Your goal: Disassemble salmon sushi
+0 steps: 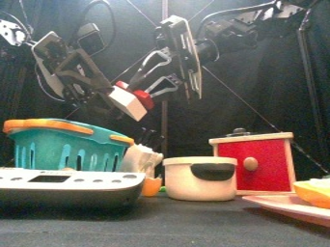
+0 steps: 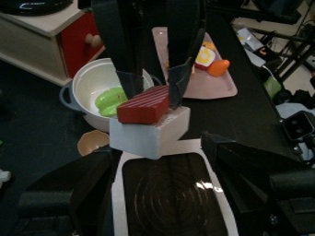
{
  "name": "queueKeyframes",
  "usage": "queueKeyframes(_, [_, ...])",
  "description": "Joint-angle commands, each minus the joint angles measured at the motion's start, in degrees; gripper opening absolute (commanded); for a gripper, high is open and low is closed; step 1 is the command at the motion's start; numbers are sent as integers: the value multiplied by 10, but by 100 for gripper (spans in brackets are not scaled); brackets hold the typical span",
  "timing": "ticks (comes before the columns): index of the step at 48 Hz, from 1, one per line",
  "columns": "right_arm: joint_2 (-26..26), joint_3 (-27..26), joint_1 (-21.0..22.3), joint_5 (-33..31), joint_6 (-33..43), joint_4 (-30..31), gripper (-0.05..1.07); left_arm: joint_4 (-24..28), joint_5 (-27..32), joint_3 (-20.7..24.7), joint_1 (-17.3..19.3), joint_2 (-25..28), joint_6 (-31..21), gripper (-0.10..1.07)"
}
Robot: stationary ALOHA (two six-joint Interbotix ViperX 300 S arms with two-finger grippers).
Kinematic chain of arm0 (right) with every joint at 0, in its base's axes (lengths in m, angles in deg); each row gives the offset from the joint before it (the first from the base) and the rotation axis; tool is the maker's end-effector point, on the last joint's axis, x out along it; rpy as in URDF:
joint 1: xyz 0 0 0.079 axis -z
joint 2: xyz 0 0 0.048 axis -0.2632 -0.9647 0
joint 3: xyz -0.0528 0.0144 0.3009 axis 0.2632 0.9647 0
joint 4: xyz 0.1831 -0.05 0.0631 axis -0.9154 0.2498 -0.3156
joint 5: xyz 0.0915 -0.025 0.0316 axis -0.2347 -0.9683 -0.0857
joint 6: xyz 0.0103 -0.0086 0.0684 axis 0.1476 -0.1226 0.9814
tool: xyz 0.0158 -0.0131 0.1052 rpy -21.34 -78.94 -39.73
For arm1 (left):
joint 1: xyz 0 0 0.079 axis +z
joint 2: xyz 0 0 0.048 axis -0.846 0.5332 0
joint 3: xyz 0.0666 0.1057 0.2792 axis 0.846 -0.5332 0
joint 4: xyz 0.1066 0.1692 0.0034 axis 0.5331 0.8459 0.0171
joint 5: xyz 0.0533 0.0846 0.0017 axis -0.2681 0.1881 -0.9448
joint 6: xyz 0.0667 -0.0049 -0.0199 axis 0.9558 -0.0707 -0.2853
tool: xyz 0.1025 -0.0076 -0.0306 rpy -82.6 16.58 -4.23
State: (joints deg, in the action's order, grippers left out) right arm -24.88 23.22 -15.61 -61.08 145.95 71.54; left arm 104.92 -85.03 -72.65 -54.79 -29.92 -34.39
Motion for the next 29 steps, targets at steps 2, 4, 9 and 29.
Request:
queueKeyframes(2, [5,-25,-1,16,-2,8,41,-9,-6,16,1,-3,14,100])
queueKeyframes(4, [4,-27,-2,19,-2,10,41,-11,-6,18,1,-2,20,100])
queueKeyframes(9, [-4,-32,-2,25,-3,10,41,-13,-6,22,1,0,36,100])
queueKeyframes(29, [-10,-35,-1,25,-4,11,41,-13,-22,25,-6,22,69,100])
